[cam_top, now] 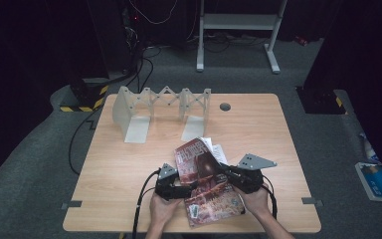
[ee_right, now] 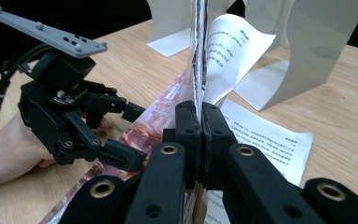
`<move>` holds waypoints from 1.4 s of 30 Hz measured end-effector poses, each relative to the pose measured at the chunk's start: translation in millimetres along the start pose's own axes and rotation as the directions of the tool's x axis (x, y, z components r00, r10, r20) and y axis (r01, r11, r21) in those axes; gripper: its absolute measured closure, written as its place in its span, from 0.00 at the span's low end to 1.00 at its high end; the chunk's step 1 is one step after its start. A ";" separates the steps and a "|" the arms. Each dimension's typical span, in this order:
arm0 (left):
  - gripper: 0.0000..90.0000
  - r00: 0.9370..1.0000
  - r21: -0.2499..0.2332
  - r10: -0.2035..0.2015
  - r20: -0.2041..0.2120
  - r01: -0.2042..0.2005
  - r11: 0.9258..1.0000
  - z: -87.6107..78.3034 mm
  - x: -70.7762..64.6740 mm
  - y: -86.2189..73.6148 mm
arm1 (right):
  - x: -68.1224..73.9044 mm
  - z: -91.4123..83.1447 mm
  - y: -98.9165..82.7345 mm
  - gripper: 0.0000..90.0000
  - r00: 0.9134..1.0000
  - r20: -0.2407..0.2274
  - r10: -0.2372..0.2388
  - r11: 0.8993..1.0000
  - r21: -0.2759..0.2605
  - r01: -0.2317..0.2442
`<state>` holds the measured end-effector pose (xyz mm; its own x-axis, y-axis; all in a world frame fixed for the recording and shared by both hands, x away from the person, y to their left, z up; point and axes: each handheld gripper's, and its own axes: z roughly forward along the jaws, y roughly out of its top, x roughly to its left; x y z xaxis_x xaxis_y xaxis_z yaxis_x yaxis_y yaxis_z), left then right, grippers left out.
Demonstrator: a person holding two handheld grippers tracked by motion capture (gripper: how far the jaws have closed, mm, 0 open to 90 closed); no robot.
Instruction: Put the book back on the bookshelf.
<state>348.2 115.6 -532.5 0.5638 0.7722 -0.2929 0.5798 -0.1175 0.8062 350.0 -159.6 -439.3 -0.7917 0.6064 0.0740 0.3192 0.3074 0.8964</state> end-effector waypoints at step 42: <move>0.60 1.000 0.041 0.003 -0.018 -0.002 0.999 -3.0 -2.9 -3.5 | -45.9 27.0 -36.9 0.74 0.988 0.091 0.122 0.948 0.285 -0.143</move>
<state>342.7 115.7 -532.9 0.5548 0.7830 -0.2813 0.6021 -0.1446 0.7852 388.7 -179.0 -487.6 -0.6961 0.7036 0.1430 0.5646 0.4133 0.7145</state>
